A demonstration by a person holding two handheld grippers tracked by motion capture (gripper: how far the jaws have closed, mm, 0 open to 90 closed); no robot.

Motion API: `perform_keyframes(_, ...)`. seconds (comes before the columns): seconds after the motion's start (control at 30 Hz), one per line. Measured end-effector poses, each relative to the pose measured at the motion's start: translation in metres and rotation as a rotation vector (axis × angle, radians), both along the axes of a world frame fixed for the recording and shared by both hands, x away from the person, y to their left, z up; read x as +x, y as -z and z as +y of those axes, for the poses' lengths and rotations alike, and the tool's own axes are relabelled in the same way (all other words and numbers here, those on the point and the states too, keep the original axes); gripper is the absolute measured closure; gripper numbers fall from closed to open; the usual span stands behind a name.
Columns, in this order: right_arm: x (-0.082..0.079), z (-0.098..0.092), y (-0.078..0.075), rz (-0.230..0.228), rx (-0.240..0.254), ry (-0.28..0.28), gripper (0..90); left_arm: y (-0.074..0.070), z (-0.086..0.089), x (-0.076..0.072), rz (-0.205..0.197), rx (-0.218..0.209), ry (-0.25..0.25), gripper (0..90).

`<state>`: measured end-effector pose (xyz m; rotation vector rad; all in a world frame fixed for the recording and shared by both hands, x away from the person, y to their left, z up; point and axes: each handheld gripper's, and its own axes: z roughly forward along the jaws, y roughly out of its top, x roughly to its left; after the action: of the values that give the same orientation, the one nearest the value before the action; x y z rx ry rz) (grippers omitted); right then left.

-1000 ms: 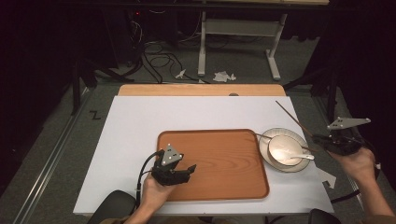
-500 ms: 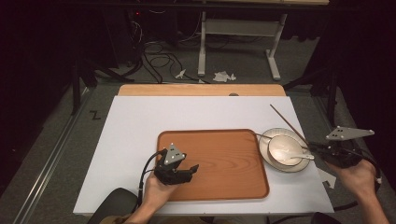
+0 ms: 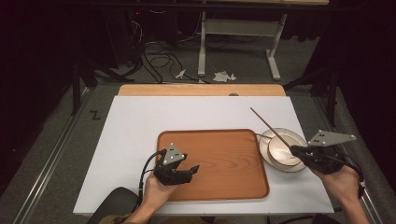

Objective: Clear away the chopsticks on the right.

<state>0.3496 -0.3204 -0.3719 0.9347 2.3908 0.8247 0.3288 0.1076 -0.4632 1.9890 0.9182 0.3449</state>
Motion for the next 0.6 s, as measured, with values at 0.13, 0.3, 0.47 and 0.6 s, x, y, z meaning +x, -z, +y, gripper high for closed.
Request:
perform_keyframes(0.13, -0.004, 0.012, 0.004, 0.005, -0.01, -0.019, 84.9, -0.001, -0.001, -0.001, -0.003, 0.0, 0.006, 38.8)
perform_keyframes(0.3, -0.008, 0.029, 0.012, 0.051, 0.003, -0.035, 84.9, -0.001, -0.001, 0.0, -0.006, -0.01, 0.007, 38.8)
perform_keyframes(0.47, 0.0, 0.049, 0.02, 0.101, 0.078, -0.036, 84.9, -0.003, 0.0, 0.002, 0.005, -0.026, 0.01, 38.8)
perform_keyframes(0.6, 0.005, 0.059, 0.028, 0.121, 0.118, -0.036, 84.9, -0.003, 0.0, 0.001, 0.002, -0.028, 0.007, 38.8)
